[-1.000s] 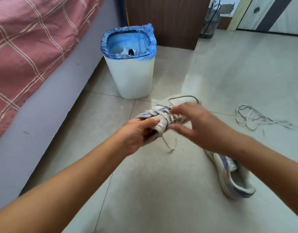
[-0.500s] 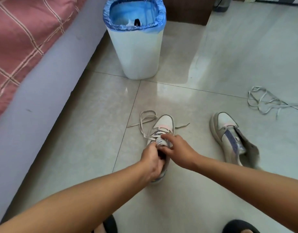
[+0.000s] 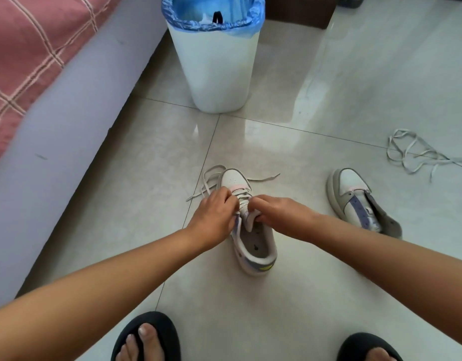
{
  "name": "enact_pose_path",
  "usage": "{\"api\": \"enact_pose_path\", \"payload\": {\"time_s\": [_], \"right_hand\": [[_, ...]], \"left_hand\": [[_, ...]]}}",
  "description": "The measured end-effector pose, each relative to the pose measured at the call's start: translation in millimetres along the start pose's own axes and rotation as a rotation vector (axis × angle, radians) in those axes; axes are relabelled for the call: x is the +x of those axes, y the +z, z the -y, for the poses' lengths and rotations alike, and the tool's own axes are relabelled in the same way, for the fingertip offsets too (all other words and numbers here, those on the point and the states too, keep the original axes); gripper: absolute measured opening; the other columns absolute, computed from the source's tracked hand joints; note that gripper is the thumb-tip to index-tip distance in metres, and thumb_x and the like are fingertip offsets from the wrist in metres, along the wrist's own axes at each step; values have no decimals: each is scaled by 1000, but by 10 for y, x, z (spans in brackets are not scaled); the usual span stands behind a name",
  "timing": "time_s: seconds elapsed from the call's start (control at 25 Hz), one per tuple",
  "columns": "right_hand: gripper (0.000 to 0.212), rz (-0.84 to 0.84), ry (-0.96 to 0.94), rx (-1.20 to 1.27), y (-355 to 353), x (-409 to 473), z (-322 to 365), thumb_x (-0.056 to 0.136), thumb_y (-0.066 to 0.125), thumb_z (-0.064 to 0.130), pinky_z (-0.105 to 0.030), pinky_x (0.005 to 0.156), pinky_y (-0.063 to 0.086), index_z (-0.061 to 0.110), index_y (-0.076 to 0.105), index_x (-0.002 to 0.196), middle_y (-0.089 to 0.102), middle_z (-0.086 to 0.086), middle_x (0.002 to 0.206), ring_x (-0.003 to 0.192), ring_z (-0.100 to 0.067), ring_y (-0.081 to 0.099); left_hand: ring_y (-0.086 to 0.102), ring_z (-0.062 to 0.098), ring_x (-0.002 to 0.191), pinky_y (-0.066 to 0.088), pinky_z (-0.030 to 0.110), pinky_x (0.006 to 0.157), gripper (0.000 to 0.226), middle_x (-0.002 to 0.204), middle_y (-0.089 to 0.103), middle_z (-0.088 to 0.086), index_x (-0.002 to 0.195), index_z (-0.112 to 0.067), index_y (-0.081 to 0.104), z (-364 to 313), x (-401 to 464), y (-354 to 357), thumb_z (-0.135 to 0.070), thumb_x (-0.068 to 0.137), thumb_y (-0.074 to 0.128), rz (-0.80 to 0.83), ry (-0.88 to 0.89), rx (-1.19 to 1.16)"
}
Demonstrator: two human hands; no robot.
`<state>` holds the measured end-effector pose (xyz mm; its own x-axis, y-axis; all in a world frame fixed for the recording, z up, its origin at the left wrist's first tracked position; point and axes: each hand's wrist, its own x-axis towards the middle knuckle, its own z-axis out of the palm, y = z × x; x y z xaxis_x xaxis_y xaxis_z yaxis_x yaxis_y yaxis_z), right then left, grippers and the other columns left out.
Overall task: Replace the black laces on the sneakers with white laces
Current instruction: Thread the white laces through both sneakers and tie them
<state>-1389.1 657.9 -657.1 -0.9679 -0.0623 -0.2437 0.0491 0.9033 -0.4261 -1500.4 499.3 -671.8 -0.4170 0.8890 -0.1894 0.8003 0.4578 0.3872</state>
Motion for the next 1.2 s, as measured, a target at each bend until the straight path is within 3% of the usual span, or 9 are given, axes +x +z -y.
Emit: {"api": "enact_pose_path", "payload": {"time_s": [0.12, 0.28, 0.4, 0.52, 0.64, 0.76, 0.88, 1.0, 1.2], "right_hand": [[13, -115, -154, -199, -57, 35, -107, 73, 52, 0, -33, 48, 46, 6, 58, 82, 59, -13, 84, 67, -31, 57], [18, -261, -146, -458, 11, -1, -313, 73, 44, 7, -30, 50, 41, 13, 61, 73, 57, -9, 76, 61, -25, 52], [18, -384, -58, -377, 118, -115, -381, 65, 57, 4, -29, 49, 40, 14, 66, 77, 58, -7, 75, 59, -26, 52], [27, -505, -34, -114, 173, -126, -272, 76, 49, 14, -34, 56, 49, 9, 70, 92, 64, -9, 84, 67, -30, 58], [33, -461, -32, 50, 154, -42, -63, 82, 54, 34, -37, 70, 51, 11, 68, 100, 68, -6, 94, 82, -30, 63], [16, -390, 214, 515, -31, 143, 172, 90, 58, 21, -34, 75, 47, 10, 70, 89, 67, -3, 82, 79, -20, 61], [28, -383, 513, 1225, -446, 342, 238, 99, 46, 20, -36, 72, 53, 7, 64, 82, 66, -9, 71, 69, -24, 63], [35, -330, 584, 1475, -870, 406, 141, 102, 34, 25, -40, 78, 55, 3, 60, 92, 68, -14, 79, 76, -27, 67], [34, -390, 515, 1650, -1115, 486, 93, 100, 35, 25, -43, 79, 57, 1, 60, 98, 69, -16, 86, 87, -30, 68]], "left_hand": [[50, 26, 96, 38, 35, 81, 17, 95, 52, 6, 91, -10, 59, -56, 66, -49, -26, 91, 51, 65, -91, 21], [54, 17, 66, 42, 32, 64, 19, 67, 59, 1, 79, -14, 48, -120, 105, -148, -23, 95, 46, 300, -353, -600], [53, 13, 49, 41, 22, 53, 20, 58, 59, 3, 80, -10, 52, -106, 127, -305, -21, 97, 48, 350, -350, -680], [50, 13, 44, 44, 19, 51, 24, 51, 54, 1, 77, -7, 58, -124, 200, -527, -21, 96, 53, 337, -380, -813], [53, 18, 52, 51, 34, 69, 26, 53, 54, 0, 84, -6, 61, -189, 237, -780, -27, 96, 52, 437, -352, -987], [60, 20, 61, 54, 38, 77, 24, 64, 59, 4, 85, -6, 61, -273, 260, -1003, -21, 97, 48, 496, -263, -1203], [64, 22, 87, 52, 37, 87, 21, 92, 66, 9, 109, -7, 60, -214, 394, -1119, -13, 98, 42, 200, -304, -1369], [56, 17, 107, 43, 29, 91, 33, 115, 60, 6, 129, -8, 49, -70, 549, -1047, -4, 97, 42, -150, -424, -1022], [57, 12, 107, 45, 19, 90, 28, 114, 64, 6, 121, -6, 57, -254, 623, -728, 0, 95, 47, 250, -207, -965]]}}
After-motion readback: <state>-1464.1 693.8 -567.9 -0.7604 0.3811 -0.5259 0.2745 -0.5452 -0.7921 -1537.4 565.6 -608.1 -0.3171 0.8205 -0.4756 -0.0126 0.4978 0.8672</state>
